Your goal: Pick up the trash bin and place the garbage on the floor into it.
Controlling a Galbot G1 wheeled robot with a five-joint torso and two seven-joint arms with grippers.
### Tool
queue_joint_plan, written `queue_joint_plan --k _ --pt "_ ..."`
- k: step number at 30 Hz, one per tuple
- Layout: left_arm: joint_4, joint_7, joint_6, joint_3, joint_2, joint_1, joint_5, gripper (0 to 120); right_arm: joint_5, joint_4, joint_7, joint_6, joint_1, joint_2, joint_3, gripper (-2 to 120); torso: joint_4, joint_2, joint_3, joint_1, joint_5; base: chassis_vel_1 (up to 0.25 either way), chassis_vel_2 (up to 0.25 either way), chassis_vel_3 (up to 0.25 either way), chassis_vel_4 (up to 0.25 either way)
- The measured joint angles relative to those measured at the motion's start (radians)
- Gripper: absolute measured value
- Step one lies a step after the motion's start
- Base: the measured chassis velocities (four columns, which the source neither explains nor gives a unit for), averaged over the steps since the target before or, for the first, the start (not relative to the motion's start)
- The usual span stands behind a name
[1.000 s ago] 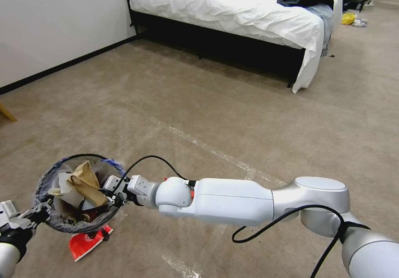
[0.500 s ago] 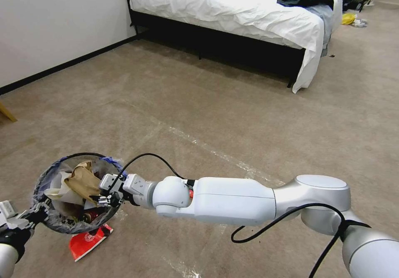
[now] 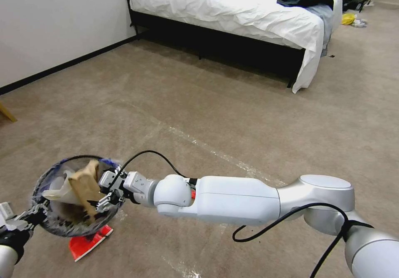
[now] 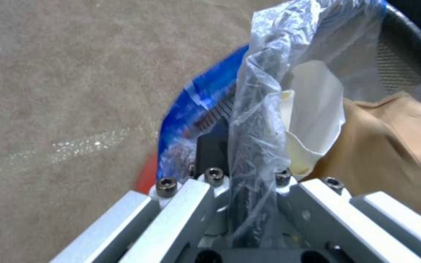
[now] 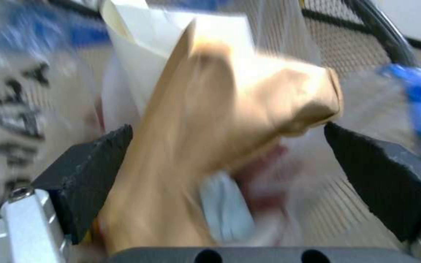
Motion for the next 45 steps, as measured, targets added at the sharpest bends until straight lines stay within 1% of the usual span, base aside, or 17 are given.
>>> queue_joint_plan --k 14,22,25,37,45 --pt "0.003 0.000 0.000 0.000 -0.001 0.001 0.002 1 -0.003 0.007 0.000 0.001 0.004 0.002 0.001 99 0.0001 0.000 0.000 0.000 0.0002 0.000 0.000 0.000 0.000" --pt "0.013 0.000 0.000 0.000 0.007 -0.009 0.001 1 0.006 0.049 0.009 -0.003 0.010 -0.003 0.027 99 0.0002 0.000 0.000 0.000 0.0002 0.000 0.000 0.000 0.000" --pt "0.025 -0.002 0.002 -0.001 0.010 -0.016 0.000 1 0.010 0.087 0.013 -0.009 0.024 -0.016 0.047 99 0.0001 0.000 0.000 0.000 0.0002 0.000 0.000 0.000 0.000" --pt "0.038 -0.002 0.002 -0.001 0.011 -0.020 0.003 1 0.013 0.128 0.016 -0.014 0.031 -0.031 0.073 99 0.0001 0.000 0.000 0.000 0.0002 0.000 0.000 0.000 0.000" --pt "0.044 -0.004 0.003 -0.004 0.015 -0.019 0.002 1 0.025 0.187 0.017 -0.020 0.030 -0.061 0.147 99 0.0001 0.000 0.000 0.000 0.0003 0.000 0.000 0.000 0.000"
